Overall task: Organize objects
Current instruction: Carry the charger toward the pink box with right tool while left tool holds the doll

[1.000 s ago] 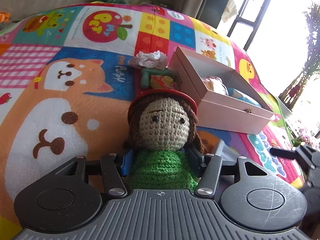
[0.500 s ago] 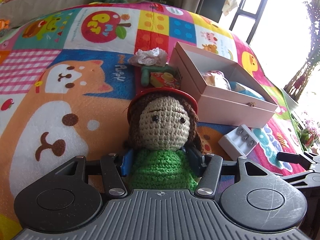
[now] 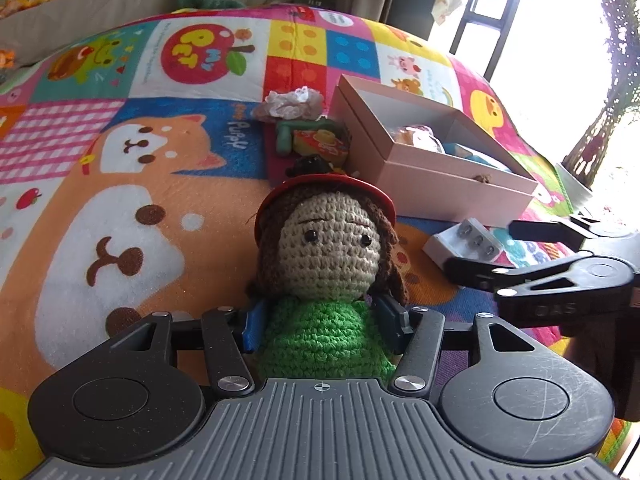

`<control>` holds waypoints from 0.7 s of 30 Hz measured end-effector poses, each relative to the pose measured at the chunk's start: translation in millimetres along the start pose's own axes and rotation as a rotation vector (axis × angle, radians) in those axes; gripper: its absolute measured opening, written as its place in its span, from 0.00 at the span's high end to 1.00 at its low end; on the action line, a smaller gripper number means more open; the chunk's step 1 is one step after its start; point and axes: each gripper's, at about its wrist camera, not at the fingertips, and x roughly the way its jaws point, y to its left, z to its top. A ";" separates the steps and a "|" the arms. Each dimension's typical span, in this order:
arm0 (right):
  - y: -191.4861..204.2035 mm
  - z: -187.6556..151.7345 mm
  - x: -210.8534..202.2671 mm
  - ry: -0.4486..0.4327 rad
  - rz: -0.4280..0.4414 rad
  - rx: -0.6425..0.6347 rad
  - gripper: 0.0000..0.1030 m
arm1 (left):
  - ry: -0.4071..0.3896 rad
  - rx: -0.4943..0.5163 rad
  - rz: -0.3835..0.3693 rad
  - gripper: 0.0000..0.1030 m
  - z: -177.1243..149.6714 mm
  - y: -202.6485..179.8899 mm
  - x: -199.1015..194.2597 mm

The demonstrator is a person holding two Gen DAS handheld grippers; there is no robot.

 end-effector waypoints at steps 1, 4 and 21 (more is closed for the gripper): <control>1.0 1.5 6.6 0.015 0.003 -0.004 0.00 | -0.001 0.002 0.000 0.41 -0.4 0.0 -0.3; 2.3 1.4 16.3 0.049 -0.004 -0.007 0.18 | -0.003 -0.005 -0.001 0.41 -0.8 0.3 -0.4; -45.1 -36.8 -72.4 -0.066 -0.153 0.105 0.24 | -0.067 -0.033 -0.033 0.48 14.6 -12.9 -21.7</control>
